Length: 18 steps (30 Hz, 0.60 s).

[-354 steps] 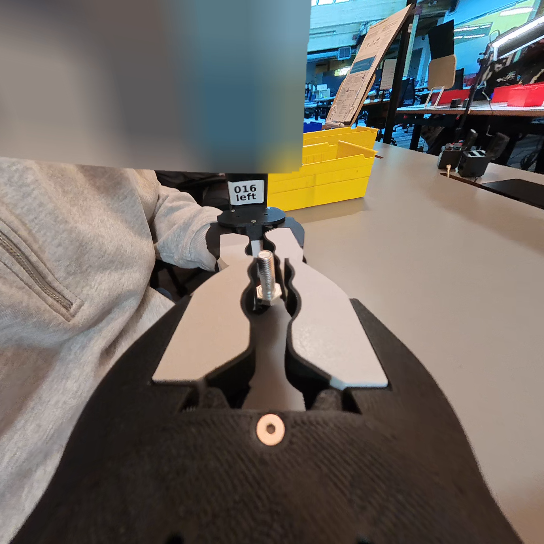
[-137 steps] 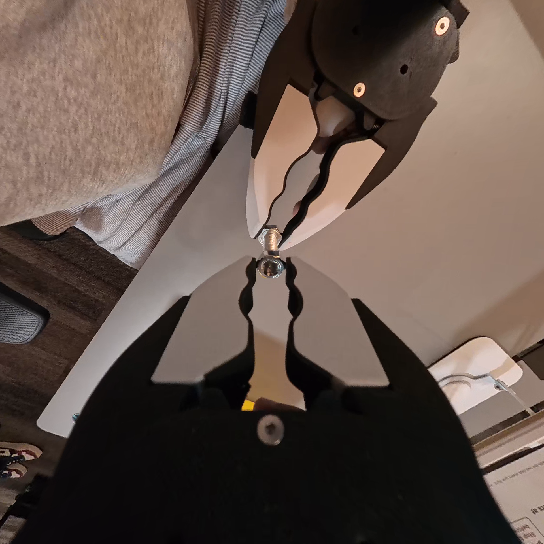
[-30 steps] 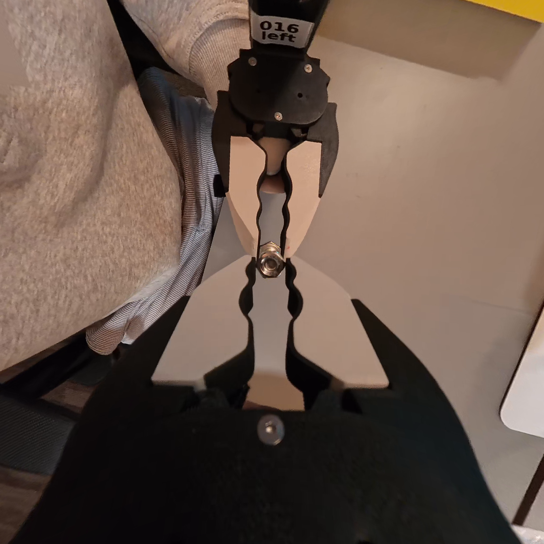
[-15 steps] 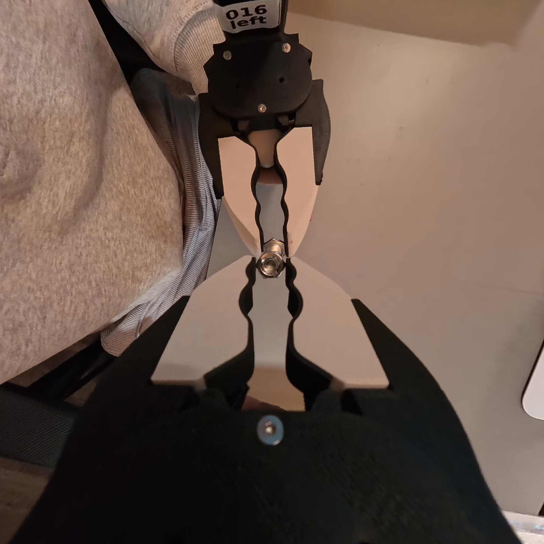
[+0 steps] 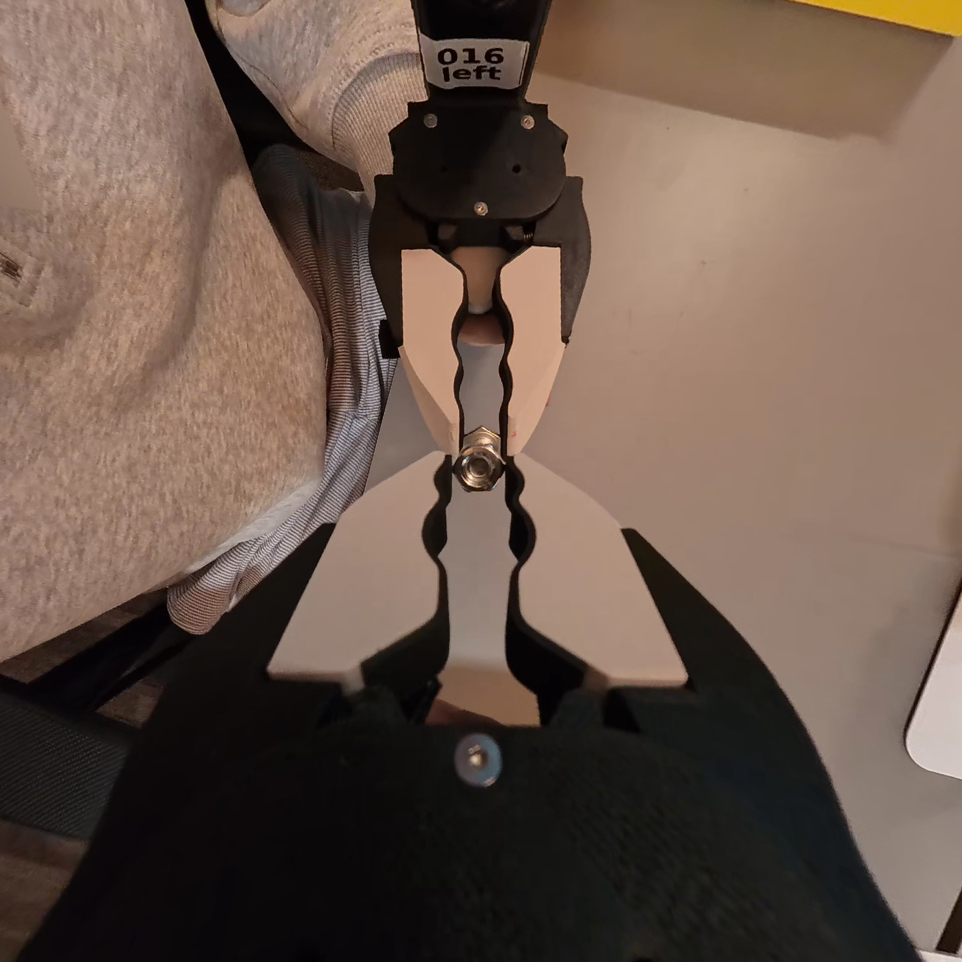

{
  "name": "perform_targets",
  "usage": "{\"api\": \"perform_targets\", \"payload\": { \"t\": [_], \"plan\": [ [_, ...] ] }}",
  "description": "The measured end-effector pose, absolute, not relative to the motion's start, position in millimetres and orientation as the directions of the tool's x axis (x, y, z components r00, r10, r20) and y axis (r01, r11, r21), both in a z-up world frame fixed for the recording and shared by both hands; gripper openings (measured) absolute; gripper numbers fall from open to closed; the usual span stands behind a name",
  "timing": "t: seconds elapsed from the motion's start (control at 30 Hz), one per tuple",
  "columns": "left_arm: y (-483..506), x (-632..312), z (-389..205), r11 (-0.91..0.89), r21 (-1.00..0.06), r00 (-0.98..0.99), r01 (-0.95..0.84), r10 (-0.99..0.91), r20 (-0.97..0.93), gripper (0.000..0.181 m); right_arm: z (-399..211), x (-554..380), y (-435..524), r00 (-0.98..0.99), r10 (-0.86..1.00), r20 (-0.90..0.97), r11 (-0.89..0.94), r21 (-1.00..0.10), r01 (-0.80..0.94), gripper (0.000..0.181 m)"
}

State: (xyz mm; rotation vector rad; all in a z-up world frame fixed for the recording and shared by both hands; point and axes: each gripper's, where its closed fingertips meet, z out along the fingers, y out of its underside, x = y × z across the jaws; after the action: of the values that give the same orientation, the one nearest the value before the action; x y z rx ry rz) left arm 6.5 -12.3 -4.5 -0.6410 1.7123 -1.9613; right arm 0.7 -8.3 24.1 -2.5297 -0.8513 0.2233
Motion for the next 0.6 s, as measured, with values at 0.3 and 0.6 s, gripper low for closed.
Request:
{"api": "perform_targets", "payload": {
  "t": [0.3, 0.6],
  "plan": [
    [-20.2, 1.8, -8.9, -0.084, -0.996, -0.81, 0.034, -0.586, 0.022, 0.018, 20.1, -4.0, -20.6, 0.702, 0.712, 0.016, -0.636, -0.412, 0.653, 0.02],
    [-23.4, -3.2, -9.1, -0.112, -0.994, -0.846, -0.003, -0.529, 0.062, 0.018, 19.1, -8.4, -23.0, 0.428, 0.884, 0.19, -0.337, -0.376, 0.863, 0.019]
  ]
}}
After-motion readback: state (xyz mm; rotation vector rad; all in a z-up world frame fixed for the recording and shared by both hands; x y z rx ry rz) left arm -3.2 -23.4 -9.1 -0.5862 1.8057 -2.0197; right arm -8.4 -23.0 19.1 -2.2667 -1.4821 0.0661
